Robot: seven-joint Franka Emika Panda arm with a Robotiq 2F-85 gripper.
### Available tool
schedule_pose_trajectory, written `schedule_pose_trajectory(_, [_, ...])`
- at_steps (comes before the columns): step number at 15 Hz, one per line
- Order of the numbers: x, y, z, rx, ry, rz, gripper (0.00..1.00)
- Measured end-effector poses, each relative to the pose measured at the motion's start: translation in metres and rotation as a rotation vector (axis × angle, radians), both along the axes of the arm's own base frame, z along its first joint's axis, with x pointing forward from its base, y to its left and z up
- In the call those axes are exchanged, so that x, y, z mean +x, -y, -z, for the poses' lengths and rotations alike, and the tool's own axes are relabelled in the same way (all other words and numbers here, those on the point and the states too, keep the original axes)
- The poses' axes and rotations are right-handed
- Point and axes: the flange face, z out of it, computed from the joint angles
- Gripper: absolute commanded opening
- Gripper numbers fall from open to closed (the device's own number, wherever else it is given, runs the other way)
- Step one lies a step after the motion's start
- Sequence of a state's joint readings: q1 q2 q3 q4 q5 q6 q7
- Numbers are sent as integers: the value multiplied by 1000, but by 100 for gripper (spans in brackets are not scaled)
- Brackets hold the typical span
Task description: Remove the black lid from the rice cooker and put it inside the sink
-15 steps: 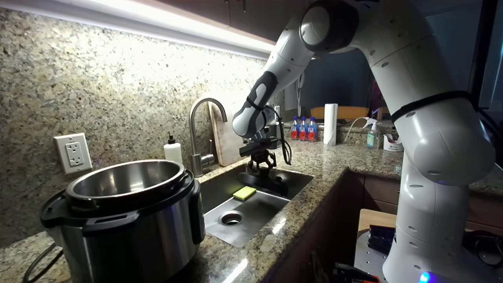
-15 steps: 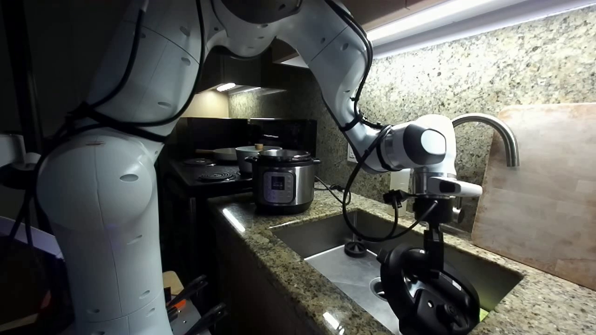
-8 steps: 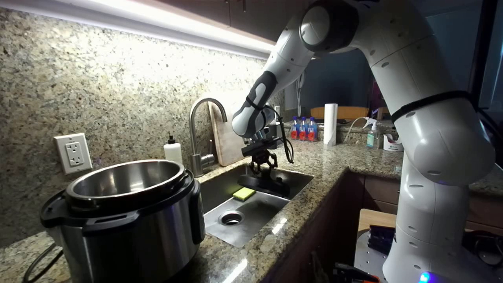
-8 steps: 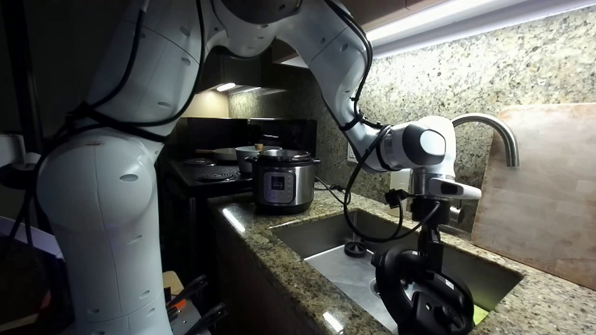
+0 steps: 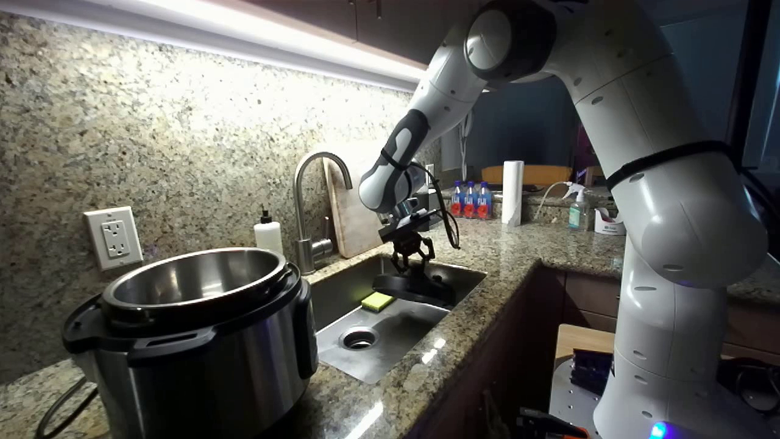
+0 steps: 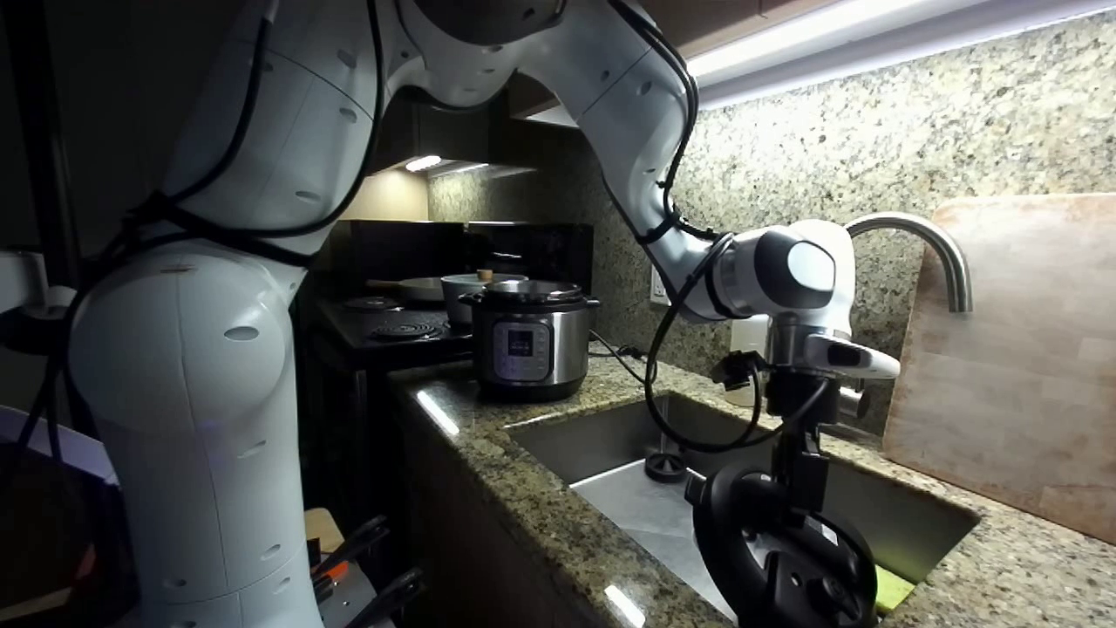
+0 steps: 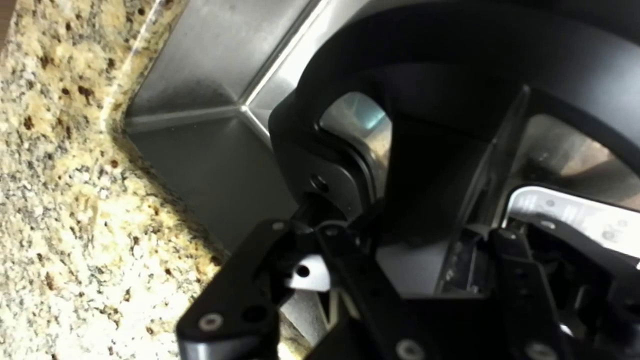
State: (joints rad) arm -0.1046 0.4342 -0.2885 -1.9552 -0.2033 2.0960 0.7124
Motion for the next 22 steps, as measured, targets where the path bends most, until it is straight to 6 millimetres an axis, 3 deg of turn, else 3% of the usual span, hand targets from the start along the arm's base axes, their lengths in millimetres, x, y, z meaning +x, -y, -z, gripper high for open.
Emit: schedule_pose_trajectory(22, [3, 3, -6, 0, -2, -15, 2])
